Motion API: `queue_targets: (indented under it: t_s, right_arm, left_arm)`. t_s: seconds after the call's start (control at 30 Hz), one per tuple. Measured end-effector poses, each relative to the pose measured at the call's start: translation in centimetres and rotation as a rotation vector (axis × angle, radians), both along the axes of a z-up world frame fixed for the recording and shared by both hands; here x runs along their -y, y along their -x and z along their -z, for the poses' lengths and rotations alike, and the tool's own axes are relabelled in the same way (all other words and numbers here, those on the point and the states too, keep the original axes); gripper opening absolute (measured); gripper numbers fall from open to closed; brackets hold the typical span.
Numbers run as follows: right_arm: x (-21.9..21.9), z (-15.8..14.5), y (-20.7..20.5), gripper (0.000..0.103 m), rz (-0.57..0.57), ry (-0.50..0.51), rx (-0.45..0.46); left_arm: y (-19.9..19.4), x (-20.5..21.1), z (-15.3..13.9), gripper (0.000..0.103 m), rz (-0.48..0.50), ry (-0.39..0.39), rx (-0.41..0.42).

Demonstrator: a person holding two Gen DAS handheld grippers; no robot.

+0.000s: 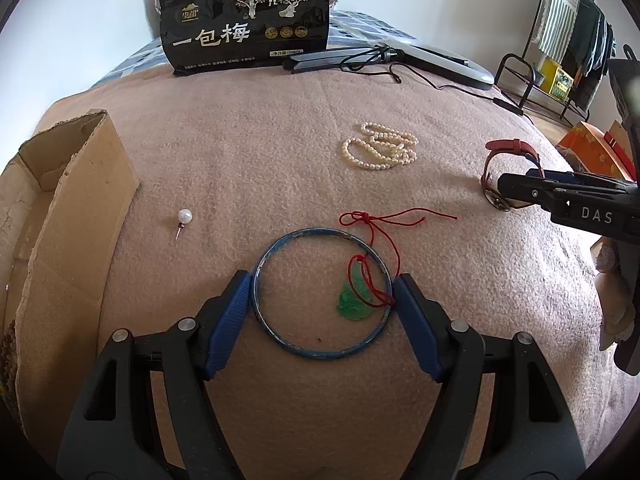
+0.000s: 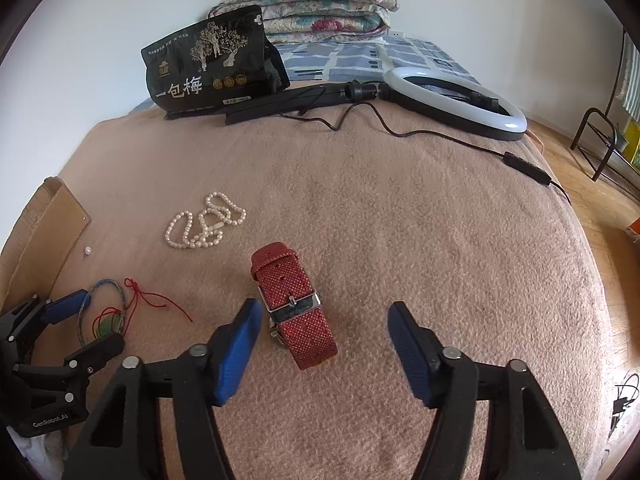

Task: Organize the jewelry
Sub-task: 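Grasp the blue bangle with the left gripper while the right gripper grasps the red watch, then carry the blue bangle with the left tool and the red watch with the right tool into the box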

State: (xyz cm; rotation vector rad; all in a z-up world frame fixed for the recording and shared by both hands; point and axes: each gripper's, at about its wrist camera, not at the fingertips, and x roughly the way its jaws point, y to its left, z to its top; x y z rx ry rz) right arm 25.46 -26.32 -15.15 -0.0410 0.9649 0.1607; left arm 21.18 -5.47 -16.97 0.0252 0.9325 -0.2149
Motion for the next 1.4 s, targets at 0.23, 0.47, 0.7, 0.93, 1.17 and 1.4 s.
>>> queue_targets:
  t_s: [0.23, 0.47, 0.7, 0.93, 1.17, 1.4]
  right_arm:
    - [-0.1, -0.2, 0.3, 0.017, -0.024, 0.0, 0.007]
    - [-0.3, -1.4, 1.4, 0.014, -0.022, 0.016, 0.05]
    - [-0.1, -2.7, 3.5, 0.011, -0.004, 0.008, 0.072]
    - [-0.1, -3.7, 6.1, 0.01, 0.021, -0.007, 0.074]
    - [-0.7, -5.4, 9.1, 0.01, 0.03, -0.03, 0.089]
    - [-2.9, -7.4, 11.6, 0.01, 0.014, -0.04, 0.111]
  left_arm:
    - [0.3, 0.2, -0.3, 0.074, 0.007, -0.004, 0.013]
    - [1.0, 0.1, -1.6, 0.074, 0.005, 0.004, 0.044]
    - [1.9, -0.3, -3.5, 0.074, 0.011, 0.012, 0.075]
    - [3.3, -0.9, -5.7, 0.074, 0.019, 0.017, 0.108]
    - [4.7, -3.0, -8.1, 0.074, 0.004, 0.034, 0.128]
    - [5.6, -6.5, -10.4, 0.074, -0.015, 0.022, 0.149]
